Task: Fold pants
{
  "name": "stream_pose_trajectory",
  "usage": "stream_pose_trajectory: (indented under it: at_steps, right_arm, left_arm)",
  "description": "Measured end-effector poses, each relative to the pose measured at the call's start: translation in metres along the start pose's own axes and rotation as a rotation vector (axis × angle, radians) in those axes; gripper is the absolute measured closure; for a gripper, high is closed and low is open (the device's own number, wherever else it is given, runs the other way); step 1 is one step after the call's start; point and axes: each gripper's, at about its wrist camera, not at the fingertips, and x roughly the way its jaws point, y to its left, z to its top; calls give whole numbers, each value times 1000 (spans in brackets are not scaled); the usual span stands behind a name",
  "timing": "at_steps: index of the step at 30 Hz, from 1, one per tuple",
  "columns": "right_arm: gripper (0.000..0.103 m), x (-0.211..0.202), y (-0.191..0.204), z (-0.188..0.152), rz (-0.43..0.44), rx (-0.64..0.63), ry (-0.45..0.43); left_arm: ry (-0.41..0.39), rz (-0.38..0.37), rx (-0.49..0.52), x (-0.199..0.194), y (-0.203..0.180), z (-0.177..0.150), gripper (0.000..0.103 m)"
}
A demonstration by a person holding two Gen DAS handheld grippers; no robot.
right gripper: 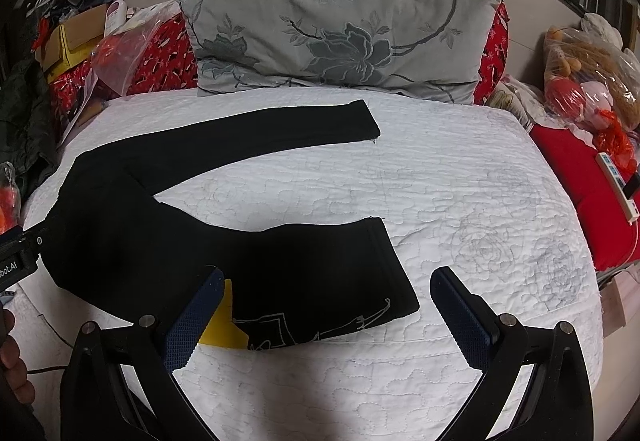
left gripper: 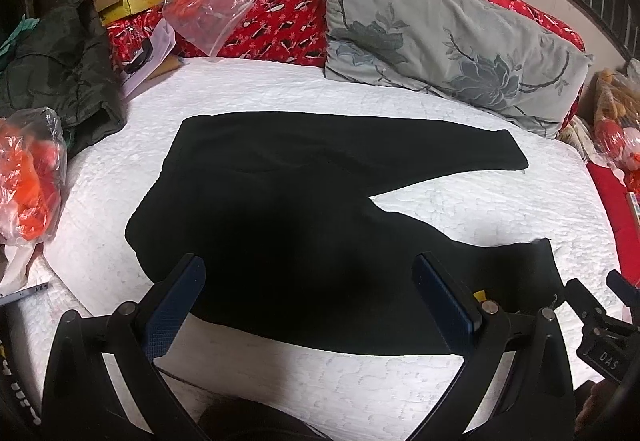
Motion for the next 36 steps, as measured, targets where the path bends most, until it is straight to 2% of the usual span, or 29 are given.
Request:
stream_pose_trajectory:
  at_steps: [19,24,26,29,33,36]
  right_arm:
    - [0,10,-3,3,2,9,13]
    - [0,18,-9,12,16,16,27]
    - [0,23,-19,26,30,36,31]
    - [0,32,-35,50,63,71,24]
    - [0,63,-59,105,56,84,31]
    - [0,94,-64,136,64,68,64]
  left_arm:
    - [5,0,5,8,-5,9,0]
    - [63,0,-2,22,-1,22,0]
    - [110,-20,-24,32,6,34,0]
    - [135,-38,-63,45,25,65,0]
    - [180,-10,-100,67,58,118,0]
    - [232,6,-153,94,100,166,0]
